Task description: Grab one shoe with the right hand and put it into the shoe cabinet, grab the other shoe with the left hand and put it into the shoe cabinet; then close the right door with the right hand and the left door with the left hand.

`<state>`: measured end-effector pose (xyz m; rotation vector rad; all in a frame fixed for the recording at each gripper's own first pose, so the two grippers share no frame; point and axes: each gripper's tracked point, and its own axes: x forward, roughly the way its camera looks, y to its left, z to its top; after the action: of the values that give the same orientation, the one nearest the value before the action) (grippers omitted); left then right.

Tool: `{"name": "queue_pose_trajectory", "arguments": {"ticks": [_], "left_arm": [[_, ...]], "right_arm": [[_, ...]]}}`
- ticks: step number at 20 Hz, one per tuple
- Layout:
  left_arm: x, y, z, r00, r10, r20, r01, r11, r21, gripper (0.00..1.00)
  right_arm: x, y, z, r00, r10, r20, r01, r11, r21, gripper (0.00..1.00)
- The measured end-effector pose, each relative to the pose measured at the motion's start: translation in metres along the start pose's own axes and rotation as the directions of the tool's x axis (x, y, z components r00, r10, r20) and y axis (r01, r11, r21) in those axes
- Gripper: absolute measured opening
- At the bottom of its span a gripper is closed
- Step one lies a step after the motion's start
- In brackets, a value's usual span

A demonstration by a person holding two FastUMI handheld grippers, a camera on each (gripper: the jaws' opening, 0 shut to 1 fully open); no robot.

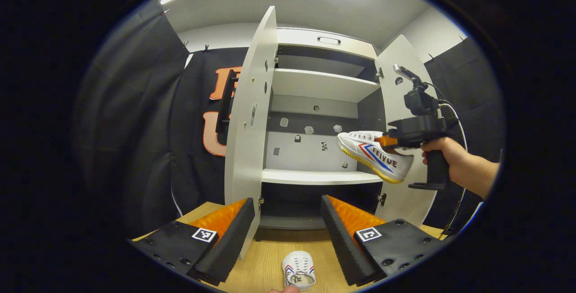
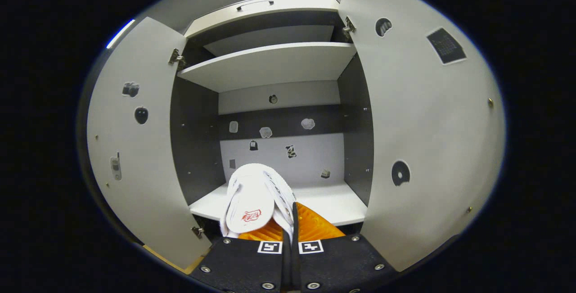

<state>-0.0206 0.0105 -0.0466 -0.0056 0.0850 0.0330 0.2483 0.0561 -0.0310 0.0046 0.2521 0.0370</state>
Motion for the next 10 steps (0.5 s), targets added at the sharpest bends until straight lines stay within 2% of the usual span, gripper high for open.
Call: {"name": "queue_pose_trajectory", "arguments": {"ticks": [3, 6, 7, 10], "left_arm": [[-0.002, 0.003, -0.006, 1.000, 0.009, -0.019, -0.010, 1.000, -0.017, 0.94], [-0.004, 0.008, -0.010, 0.999, 0.022, -0.034, -0.022, 1.000, -0.022, 0.99], [-0.004, 0.010, -0.011, 0.999, 0.027, -0.038, -0.028, 0.999, -0.022, 0.96], [-0.004, 0.013, -0.012, 0.998, 0.036, -0.044, -0.037, 0.999, -0.028, 0.96]], "right_arm": [[0.061, 0.002, 0.013, 0.999, -0.036, -0.014, 0.035, 0.997, -0.066, 0.00], [0.118, -0.001, 0.001, 0.993, -0.064, -0.099, 0.059, 0.997, -0.053, 0.00], [0.135, -0.005, -0.005, 0.988, -0.079, -0.133, 0.073, 0.996, -0.051, 0.00], [0.171, -0.024, -0.034, 0.958, -0.158, -0.240, 0.147, 0.987, -0.062, 0.00]]}}
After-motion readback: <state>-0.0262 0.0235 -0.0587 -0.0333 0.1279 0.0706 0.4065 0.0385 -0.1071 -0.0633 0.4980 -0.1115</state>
